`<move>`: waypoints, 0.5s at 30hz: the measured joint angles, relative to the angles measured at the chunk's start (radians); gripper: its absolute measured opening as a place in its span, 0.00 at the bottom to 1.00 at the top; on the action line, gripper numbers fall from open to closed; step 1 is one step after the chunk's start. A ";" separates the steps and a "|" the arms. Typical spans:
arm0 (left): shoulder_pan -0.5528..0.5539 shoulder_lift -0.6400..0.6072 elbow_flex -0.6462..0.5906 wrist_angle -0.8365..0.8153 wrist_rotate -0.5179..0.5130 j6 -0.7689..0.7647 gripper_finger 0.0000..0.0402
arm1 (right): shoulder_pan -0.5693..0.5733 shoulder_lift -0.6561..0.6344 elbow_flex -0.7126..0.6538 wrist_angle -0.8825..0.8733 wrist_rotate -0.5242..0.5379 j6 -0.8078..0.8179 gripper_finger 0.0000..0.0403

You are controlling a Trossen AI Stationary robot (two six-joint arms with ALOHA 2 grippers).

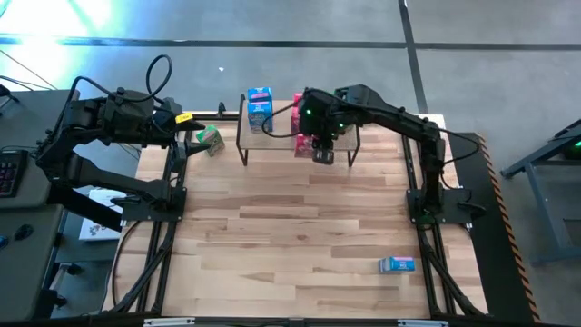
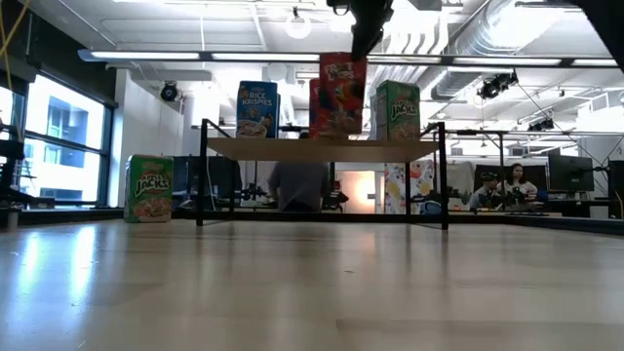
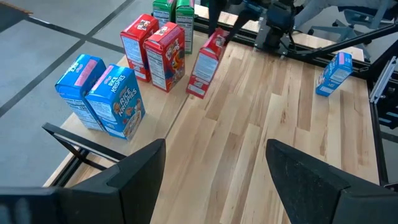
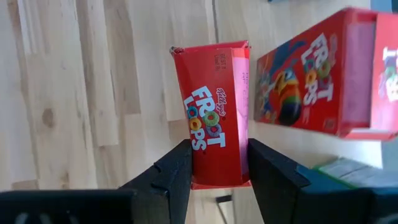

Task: Stack cereal on shelf
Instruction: Put the red cereal box on the shelf aligned with the other red cereal boxes

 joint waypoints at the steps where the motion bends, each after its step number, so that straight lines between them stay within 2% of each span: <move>1: 0.000 0.000 0.000 0.000 0.000 0.000 0.67 | -0.005 0.010 0.013 -0.002 0.000 -0.011 0.35; 15: 0.000 0.000 0.000 0.000 0.000 0.000 0.67 | -0.055 0.048 0.055 0.046 0.016 -0.090 0.35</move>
